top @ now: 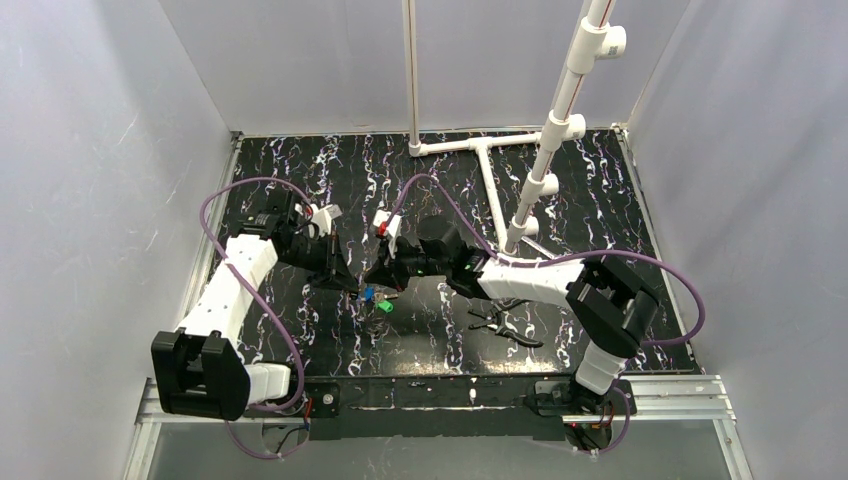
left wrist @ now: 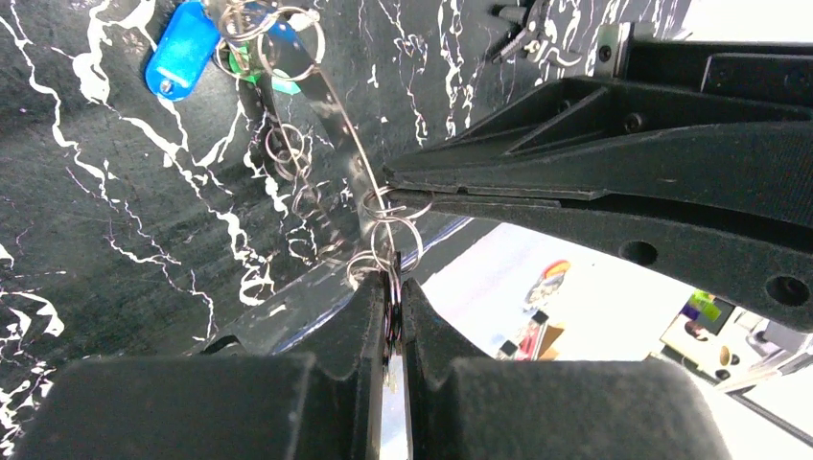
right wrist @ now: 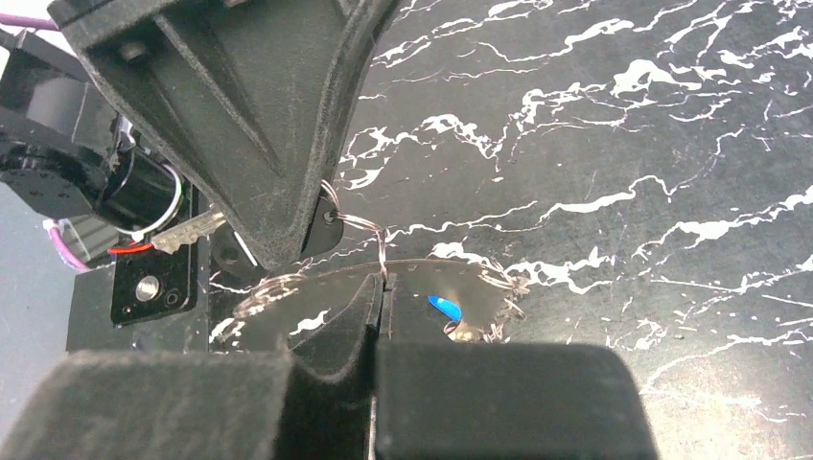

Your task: Remove the keys from the keyring

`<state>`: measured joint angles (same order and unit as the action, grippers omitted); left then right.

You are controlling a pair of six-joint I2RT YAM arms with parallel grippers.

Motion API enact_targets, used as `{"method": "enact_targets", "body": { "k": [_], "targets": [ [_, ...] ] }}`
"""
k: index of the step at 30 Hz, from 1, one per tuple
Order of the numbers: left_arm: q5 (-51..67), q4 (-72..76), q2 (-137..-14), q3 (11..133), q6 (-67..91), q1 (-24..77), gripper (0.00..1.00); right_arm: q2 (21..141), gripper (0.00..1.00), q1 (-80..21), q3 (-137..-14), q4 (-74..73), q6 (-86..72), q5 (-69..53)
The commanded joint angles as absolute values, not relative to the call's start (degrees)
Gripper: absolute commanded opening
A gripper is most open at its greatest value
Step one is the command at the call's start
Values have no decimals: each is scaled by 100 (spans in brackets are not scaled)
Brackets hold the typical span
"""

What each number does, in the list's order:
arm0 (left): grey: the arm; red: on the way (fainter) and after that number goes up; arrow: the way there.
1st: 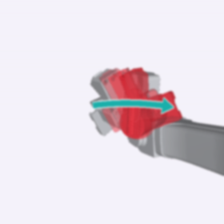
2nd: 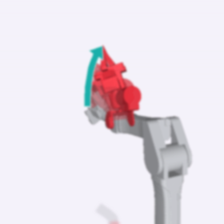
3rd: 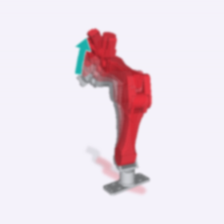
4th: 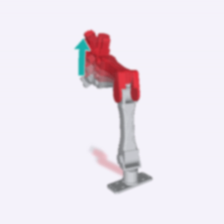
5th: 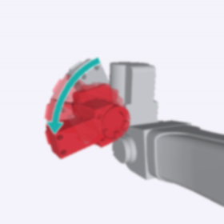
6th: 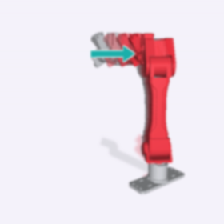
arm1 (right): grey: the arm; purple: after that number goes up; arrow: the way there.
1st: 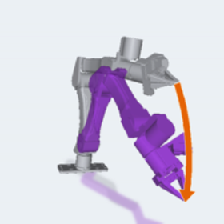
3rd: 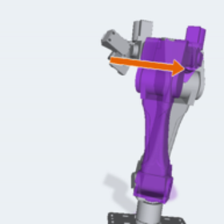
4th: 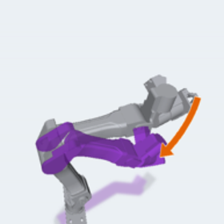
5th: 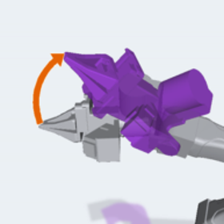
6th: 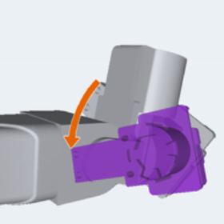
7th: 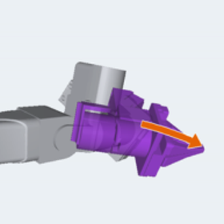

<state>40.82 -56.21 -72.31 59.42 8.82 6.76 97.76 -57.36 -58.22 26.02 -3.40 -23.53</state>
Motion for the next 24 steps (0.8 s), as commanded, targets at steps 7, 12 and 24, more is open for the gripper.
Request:
{"method": "enact_targets", "body": {
  "k": [7, 12, 24],
  "targets": [
    [4135, -5429, -7179, 5490, 1462, 352, 0, 9550, 1, -5641, -5522, 3298, -981, -1643],
    [4260, -5293, -7340, 5403, 1584, 283, 0, 9519, 1, -5555, -5265, 3854, -1329, -1847],
    [4781, -5183, -7672, 5458, 1687, 257, 0, 9652, 1, -5520, -4063, 6741, -1464, -1912]
  ]
}}
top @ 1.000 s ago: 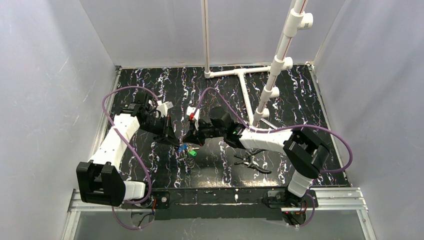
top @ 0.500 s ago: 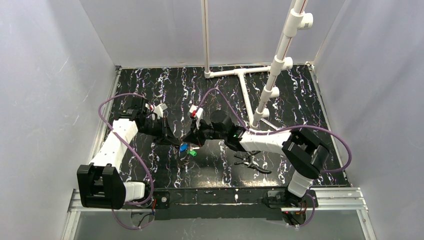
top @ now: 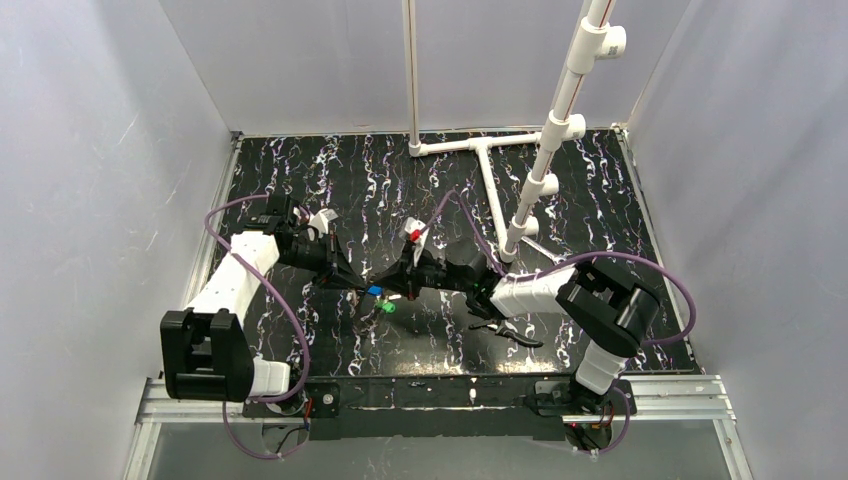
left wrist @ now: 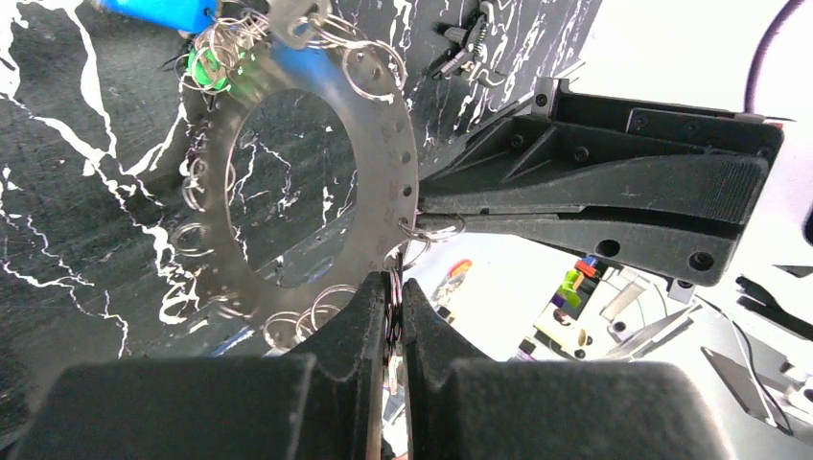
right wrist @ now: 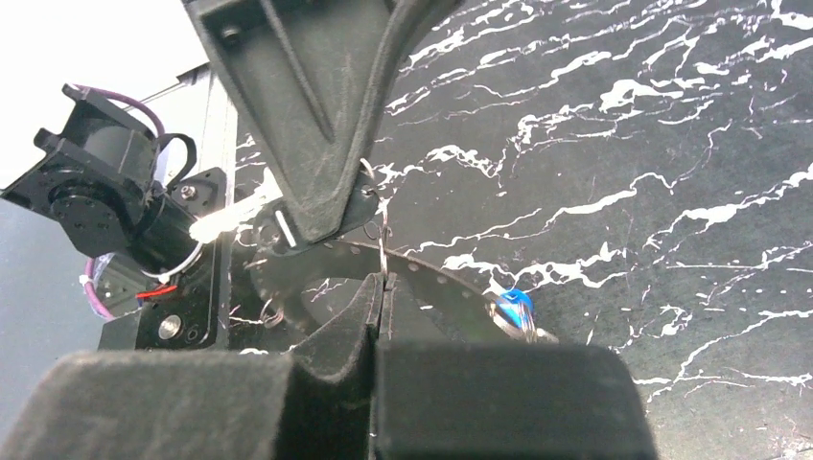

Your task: Remove the keys from the keyring

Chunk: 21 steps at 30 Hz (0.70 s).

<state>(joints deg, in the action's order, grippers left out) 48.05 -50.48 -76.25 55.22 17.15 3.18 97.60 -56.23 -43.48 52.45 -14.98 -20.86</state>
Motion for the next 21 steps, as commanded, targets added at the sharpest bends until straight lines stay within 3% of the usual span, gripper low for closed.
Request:
{"method": "enact_targets", "body": {
  "k": [1, 8, 11, 21],
  "targets": [
    [4812, -5178, -7685, 5457, 1683, 257, 0, 9651, 1, -5520, -4015, 6850, -1427, -1913],
    [4893, -5202, -7623, 5497, 1525, 263, 0, 9714, 2, -5533, -4131, 6540, -954, -2155],
    [4871, -5209, -7594, 5458, 1478, 264, 0, 9738, 15, -5554, -4200, 6226, -686, -2131],
    [4834, -5327, -7571, 5542, 1225, 264, 0, 9680, 30, -5566, -4180, 6065, -242, -2114]
  ]
}}
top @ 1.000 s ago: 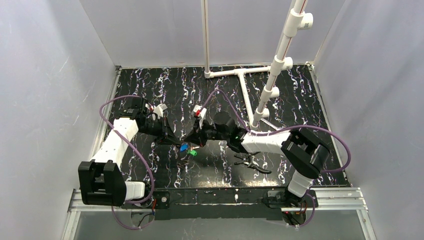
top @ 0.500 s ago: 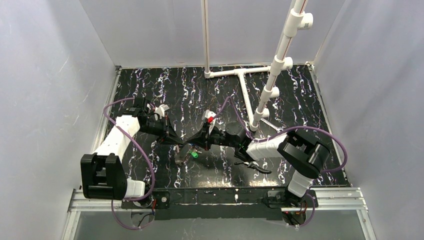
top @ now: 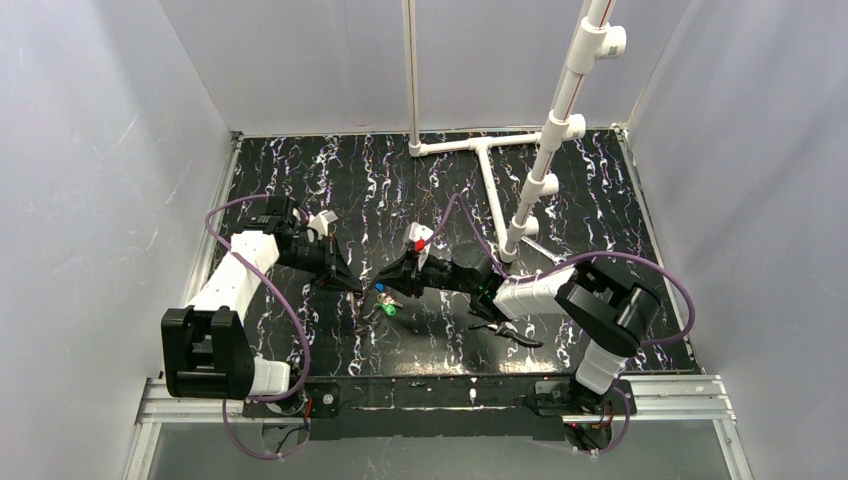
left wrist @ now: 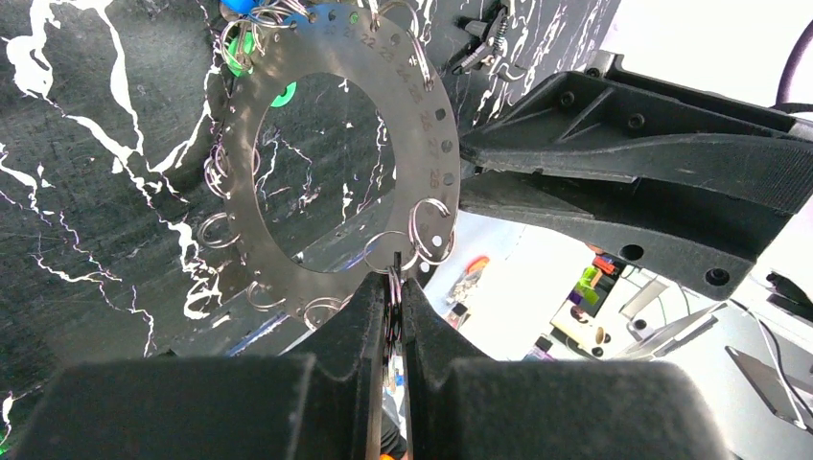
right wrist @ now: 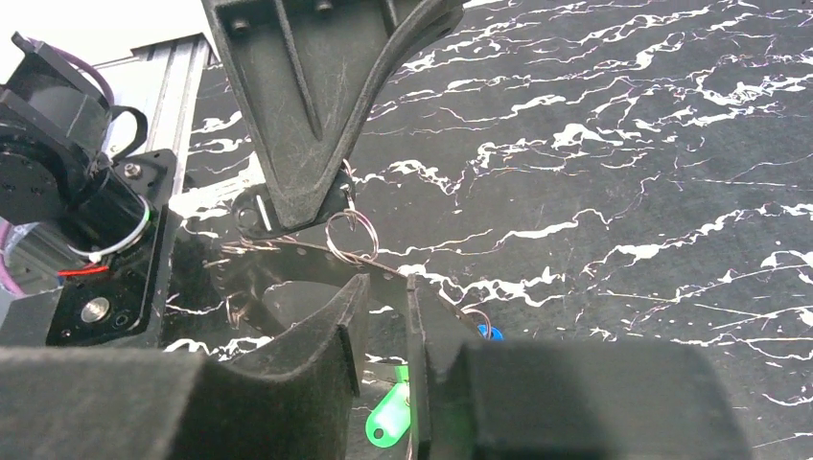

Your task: Remove the keys from the keyring

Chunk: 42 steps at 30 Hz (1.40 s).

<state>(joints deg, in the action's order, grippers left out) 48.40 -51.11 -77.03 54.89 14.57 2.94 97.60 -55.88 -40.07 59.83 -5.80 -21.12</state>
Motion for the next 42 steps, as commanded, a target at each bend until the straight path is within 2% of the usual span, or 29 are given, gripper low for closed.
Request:
{"method": "enact_targets", "body": {
  "k": [1, 9, 16, 22, 33, 42],
  "targets": [
    [4834, -5352, -7556, 5564, 1190, 264, 0, 9655, 31, -5559, -4214, 5981, -199, -2171],
    [4851, -5595, -7387, 5872, 694, 293, 0, 9484, 50, -5503, -4696, 4838, 64, -2918],
    [4510, -5989, -7451, 6443, 255, 349, 0, 9348, 60, -5349, -5231, 3888, 233, -3402],
    [4430, -6326, -7568, 6724, -243, 496, 0, 9214, 63, -5041, -5462, 3616, 180, -3597],
    [4608, -6919, -7711, 7170, -1364, 853, 0, 9250, 60, -4997, -5628, 3468, 459, -4209],
    [4504, -6773, -7828, 7192, -928, 1000, 0, 9257, 56, -5248, -5837, 3225, 343, -4172]
  ]
}}
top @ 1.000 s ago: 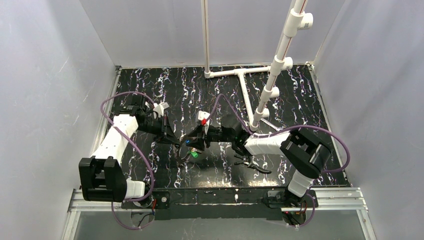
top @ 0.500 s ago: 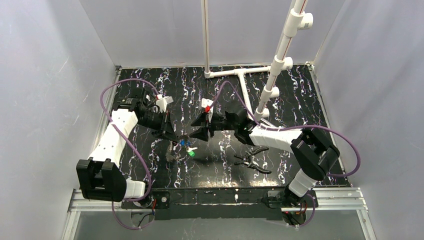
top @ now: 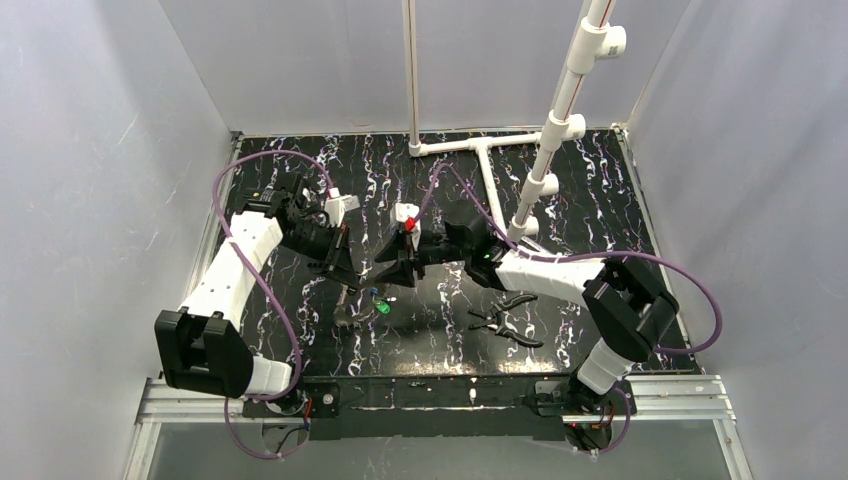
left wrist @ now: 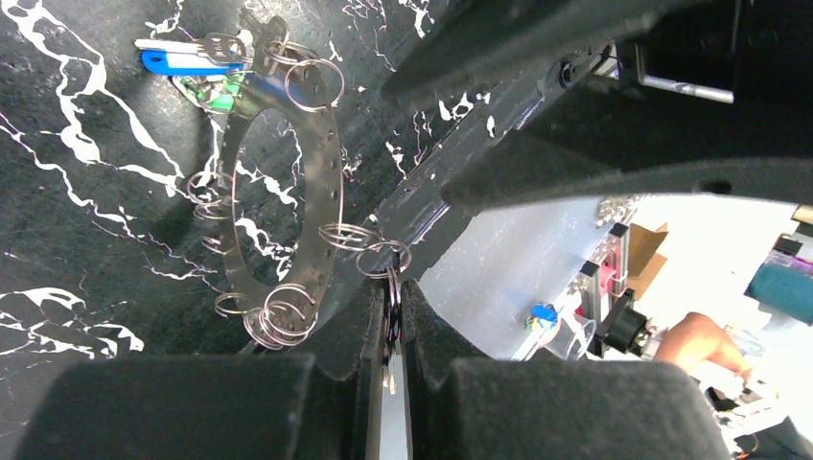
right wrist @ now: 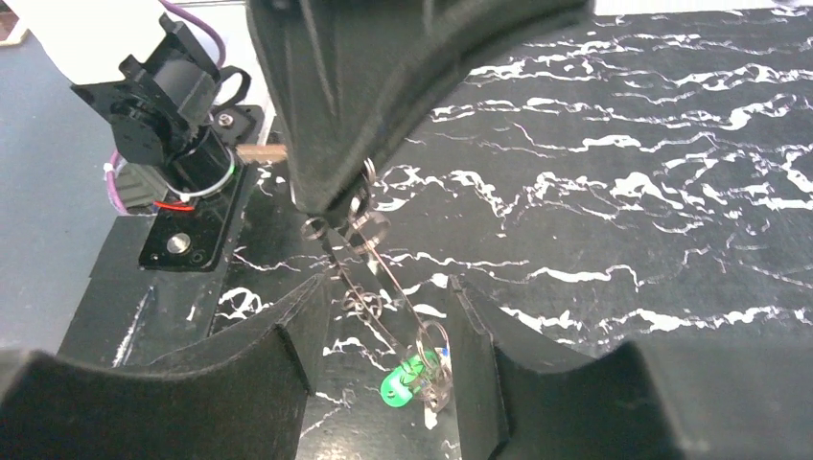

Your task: Remove the keys from the keyring

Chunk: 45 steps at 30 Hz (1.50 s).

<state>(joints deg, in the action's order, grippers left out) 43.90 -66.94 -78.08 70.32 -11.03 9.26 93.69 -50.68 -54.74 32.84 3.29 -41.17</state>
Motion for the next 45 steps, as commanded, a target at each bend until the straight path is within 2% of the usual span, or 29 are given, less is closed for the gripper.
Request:
{"method": "enact_targets", "body": {
  "k": [1, 14, 22, 24, 29, 30, 45],
  "targets": [
    [4497, -6685, -7807, 7157, -821, 1009, 0, 9267, 55, -5298, -5887, 3118, 332, -4134],
    [4655, -6408, -7732, 7014, -185, 1014, 0, 9387, 51, -5656, -6013, 2619, 442, -3314],
    [4920, -6401, -7678, 6899, -133, 1015, 0, 9529, 43, -5728, -6174, 2658, 407, -2791],
    [4933, -6400, -7665, 6890, -117, 1017, 0, 9542, 39, -5730, -6191, 2675, 365, -2715],
    [4830, -6406, -7614, 6889, -84, 1011, 0, 9464, 6, -5728, -6023, 2692, 449, -2642],
    [4810, -6413, -7607, 6906, -80, 999, 0, 9436, 1, -5730, -5978, 2665, 498, -2619],
    [4583, -6347, -7637, 6906, 299, 535, 0, 9214, 1, -5733, -5663, 2568, 1012, -2448]
  ]
}}
